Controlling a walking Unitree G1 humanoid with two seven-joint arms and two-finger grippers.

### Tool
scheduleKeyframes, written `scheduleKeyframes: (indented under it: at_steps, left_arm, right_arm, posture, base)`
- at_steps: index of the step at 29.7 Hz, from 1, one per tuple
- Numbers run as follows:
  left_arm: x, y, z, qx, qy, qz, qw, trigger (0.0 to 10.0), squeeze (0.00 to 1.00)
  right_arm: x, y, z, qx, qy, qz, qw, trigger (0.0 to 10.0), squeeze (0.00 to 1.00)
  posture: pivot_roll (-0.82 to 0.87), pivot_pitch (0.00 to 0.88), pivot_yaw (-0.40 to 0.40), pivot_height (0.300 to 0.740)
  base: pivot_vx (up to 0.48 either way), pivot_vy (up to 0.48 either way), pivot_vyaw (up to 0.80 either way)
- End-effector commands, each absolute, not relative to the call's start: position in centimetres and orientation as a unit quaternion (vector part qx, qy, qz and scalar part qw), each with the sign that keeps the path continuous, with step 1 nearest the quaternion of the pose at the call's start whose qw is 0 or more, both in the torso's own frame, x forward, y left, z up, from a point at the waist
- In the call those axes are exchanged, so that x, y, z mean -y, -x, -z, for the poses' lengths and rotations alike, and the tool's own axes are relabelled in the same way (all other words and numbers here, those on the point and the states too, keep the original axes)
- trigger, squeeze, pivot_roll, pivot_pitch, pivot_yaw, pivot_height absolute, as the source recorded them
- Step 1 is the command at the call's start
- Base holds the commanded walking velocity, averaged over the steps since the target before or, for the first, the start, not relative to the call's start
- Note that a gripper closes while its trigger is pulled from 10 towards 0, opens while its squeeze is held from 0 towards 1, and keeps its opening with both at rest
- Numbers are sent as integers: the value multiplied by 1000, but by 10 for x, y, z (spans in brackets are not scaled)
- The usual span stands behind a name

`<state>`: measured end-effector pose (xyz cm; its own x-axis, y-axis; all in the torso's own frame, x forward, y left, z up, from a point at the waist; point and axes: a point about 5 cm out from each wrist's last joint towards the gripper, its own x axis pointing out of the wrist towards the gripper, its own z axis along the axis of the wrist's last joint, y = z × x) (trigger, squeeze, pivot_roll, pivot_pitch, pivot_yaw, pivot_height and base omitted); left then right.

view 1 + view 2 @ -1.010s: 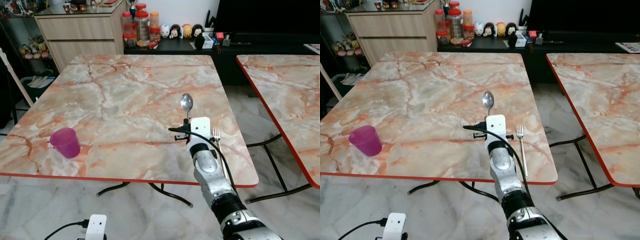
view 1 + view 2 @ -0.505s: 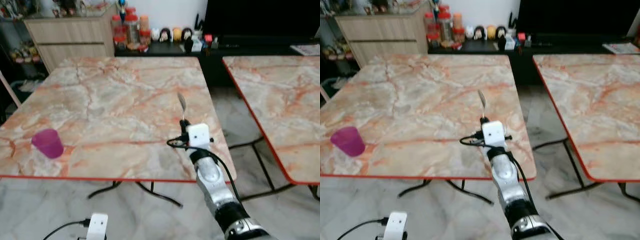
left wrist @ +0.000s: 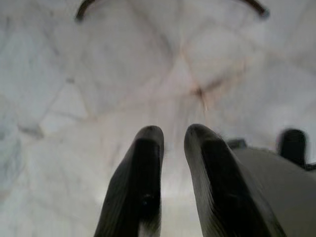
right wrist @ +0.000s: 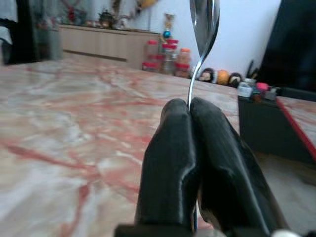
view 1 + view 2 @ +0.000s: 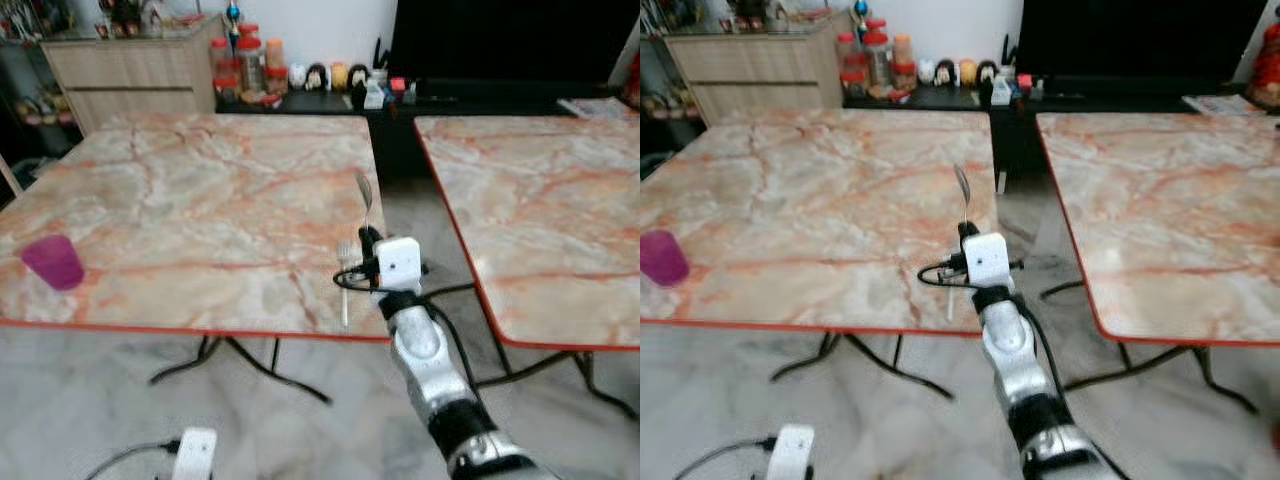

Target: Setting the table

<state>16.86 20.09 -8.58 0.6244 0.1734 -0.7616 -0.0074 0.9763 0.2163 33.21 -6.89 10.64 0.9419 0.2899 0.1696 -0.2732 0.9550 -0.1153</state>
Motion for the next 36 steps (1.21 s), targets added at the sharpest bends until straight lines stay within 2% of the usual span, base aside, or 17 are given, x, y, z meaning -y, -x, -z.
scheduleKeyframes:
  at_steps: [1,36]
  left_arm:
    - [-199,-169,86,-431,-97,-50,896,10000,0]
    - [-199,-167,87,-434,-91,-57,894,10000,0]
  right_arm:
    - [75,-336,-113,105,46,-135,984,10000,0]
    - [86,-338,-113,98,48,-116,987,10000,0]
  posture:
    - [16,0,13,740]
    - [9,19,18,740]
  base:
    - [0,-420,0]
    - [0,-414,0]
